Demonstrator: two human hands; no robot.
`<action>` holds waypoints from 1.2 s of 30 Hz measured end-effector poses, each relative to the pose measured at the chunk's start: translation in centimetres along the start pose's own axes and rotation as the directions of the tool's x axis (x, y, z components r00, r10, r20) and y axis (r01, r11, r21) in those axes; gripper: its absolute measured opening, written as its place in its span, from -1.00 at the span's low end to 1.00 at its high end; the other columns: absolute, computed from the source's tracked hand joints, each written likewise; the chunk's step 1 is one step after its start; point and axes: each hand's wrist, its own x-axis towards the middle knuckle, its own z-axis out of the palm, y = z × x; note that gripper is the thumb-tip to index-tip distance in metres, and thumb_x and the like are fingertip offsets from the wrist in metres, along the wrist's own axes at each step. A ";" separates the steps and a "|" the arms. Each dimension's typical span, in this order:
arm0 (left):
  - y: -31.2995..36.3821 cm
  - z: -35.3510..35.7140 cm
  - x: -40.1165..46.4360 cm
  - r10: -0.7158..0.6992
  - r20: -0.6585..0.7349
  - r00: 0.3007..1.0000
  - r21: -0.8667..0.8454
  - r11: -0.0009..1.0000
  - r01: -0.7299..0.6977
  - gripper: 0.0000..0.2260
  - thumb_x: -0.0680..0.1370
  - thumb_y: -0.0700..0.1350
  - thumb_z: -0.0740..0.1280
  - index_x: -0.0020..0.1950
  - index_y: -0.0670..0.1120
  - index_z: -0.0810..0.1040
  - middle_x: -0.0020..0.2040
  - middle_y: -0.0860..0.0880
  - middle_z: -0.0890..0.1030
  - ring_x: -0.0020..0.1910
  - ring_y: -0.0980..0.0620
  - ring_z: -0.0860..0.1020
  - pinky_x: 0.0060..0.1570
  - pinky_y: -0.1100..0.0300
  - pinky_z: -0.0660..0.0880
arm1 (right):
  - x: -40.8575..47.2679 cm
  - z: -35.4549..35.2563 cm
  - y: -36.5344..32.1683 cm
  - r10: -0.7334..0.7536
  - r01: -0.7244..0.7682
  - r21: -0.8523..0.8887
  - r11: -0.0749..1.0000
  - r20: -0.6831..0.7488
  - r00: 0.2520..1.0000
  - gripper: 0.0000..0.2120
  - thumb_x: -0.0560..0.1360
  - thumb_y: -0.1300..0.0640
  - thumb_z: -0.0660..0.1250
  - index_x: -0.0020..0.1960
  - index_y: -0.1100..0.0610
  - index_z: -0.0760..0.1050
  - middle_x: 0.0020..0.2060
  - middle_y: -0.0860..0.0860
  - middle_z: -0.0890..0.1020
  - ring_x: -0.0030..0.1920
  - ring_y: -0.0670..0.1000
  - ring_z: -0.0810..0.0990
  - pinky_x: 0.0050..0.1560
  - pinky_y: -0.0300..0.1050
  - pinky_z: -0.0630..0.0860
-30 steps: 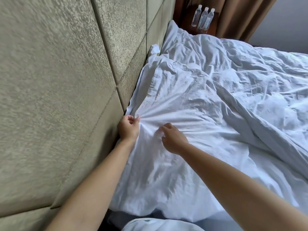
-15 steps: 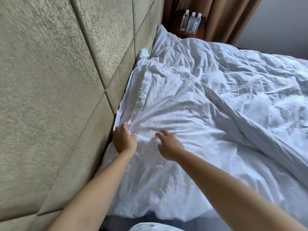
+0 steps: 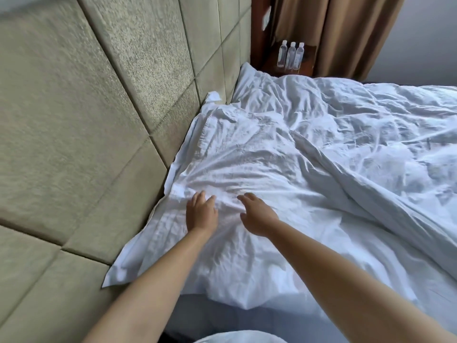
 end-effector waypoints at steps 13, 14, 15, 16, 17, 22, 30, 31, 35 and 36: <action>12.9 0.4 -10.5 0.071 0.081 0.994 0.063 0.995 -0.077 -0.55 0.60 -0.12 0.14 0.50 -0.02 0.25 0.54 -0.04 0.15 0.52 -0.05 0.07 0.50 0.03 0.03 | -10.3 -1.1 10.6 -0.053 0.052 0.014 0.999 0.035 0.998 -0.49 0.57 0.16 0.13 0.50 0.06 0.15 0.46 0.03 0.21 0.37 0.13 0.33 0.23 0.03 0.43; 13.3 0.6 -10.6 0.074 0.083 0.994 0.066 0.995 -0.079 -0.56 0.60 -0.11 0.14 0.50 -0.02 0.25 0.54 -0.04 0.16 0.52 -0.04 0.08 0.49 0.03 0.04 | -10.8 -1.1 11.0 -0.053 0.052 0.015 0.999 0.038 0.998 -0.49 0.57 0.16 0.13 0.50 0.07 0.15 0.46 0.03 0.21 0.37 0.12 0.33 0.23 0.02 0.43; 13.6 0.8 -10.7 0.078 0.088 0.993 0.068 0.994 -0.084 -0.56 0.60 -0.10 0.14 0.50 -0.02 0.26 0.54 -0.04 0.17 0.52 -0.03 0.08 0.49 0.04 0.05 | -11.2 -1.1 11.4 -0.050 0.049 0.014 0.999 0.039 0.998 -0.49 0.57 0.16 0.13 0.50 0.07 0.14 0.47 0.03 0.20 0.38 0.12 0.32 0.24 0.02 0.42; 13.9 1.1 -10.7 0.083 0.098 0.992 0.074 0.993 -0.091 -0.57 0.61 -0.10 0.13 0.49 -0.02 0.27 0.53 -0.04 0.18 0.52 -0.03 0.09 0.48 0.04 0.07 | -11.6 -1.2 11.9 -0.043 0.043 0.013 0.999 0.042 0.998 -0.49 0.57 0.16 0.13 0.51 0.07 0.14 0.47 0.03 0.19 0.39 0.11 0.31 0.25 0.00 0.41; 14.4 1.3 -10.6 0.089 0.120 0.989 0.079 0.992 -0.099 -0.58 0.61 -0.09 0.13 0.49 -0.02 0.28 0.53 -0.04 0.18 0.52 -0.03 0.09 0.48 0.03 0.07 | -11.9 -1.3 12.5 -0.031 0.030 0.015 0.999 0.046 0.998 -0.49 0.58 0.15 0.13 0.51 0.07 0.13 0.48 0.02 0.19 0.40 0.10 0.29 0.26 -0.01 0.41; 17.5 2.9 -7.8 0.190 0.219 0.957 0.071 0.975 -0.210 -0.59 0.61 -0.07 0.13 0.47 -0.02 0.30 0.51 -0.03 0.23 0.49 -0.01 0.13 0.46 0.03 0.05 | -12.4 -2.7 16.6 0.102 -0.102 0.026 0.994 0.000 0.995 -0.49 0.57 0.16 0.13 0.50 0.06 0.15 0.47 0.02 0.21 0.39 0.10 0.30 0.25 -0.01 0.39; 25.1 6.0 -2.1 0.420 0.369 0.829 0.004 0.891 -0.454 -0.60 0.60 -0.07 0.15 0.45 -0.01 0.31 0.40 -0.01 0.37 0.41 -0.03 0.26 0.39 0.08 0.17 | -12.9 -4.7 23.9 0.457 -0.454 0.168 0.875 0.026 0.889 -0.48 0.58 0.13 0.15 0.51 0.08 0.15 0.48 0.04 0.21 0.42 0.10 0.31 0.35 -0.07 0.30; 26.0 6.4 -1.7 0.429 0.396 0.812 0.005 0.883 -0.469 -0.59 0.60 -0.08 0.15 0.46 -0.01 0.29 0.41 -0.01 0.36 0.42 -0.04 0.26 0.40 0.06 0.17 | -13.3 -4.8 25.0 0.484 -0.482 0.174 0.859 0.029 0.874 -0.48 0.58 0.13 0.15 0.52 0.07 0.15 0.48 0.04 0.22 0.42 0.10 0.31 0.35 -0.07 0.31; 30.6 8.2 -0.7 0.456 0.452 0.766 0.036 0.849 -0.527 -0.59 0.59 -0.10 0.15 0.46 -0.03 0.29 0.41 -0.03 0.37 0.40 -0.06 0.29 0.37 0.04 0.21 | -15.2 -5.3 29.4 0.549 -0.546 0.175 0.820 0.032 0.835 -0.48 0.58 0.13 0.14 0.51 0.06 0.15 0.47 0.04 0.22 0.40 0.11 0.32 0.31 -0.08 0.32; 31.9 8.6 -0.8 0.463 0.455 0.761 0.034 0.845 -0.534 -0.58 0.59 -0.10 0.15 0.47 -0.03 0.28 0.41 -0.04 0.37 0.39 -0.07 0.29 0.36 0.05 0.22 | -15.7 -5.5 30.8 0.564 -0.560 0.180 0.809 0.031 0.825 -0.48 0.57 0.13 0.15 0.51 0.06 0.15 0.47 0.05 0.22 0.40 0.12 0.32 0.32 -0.07 0.32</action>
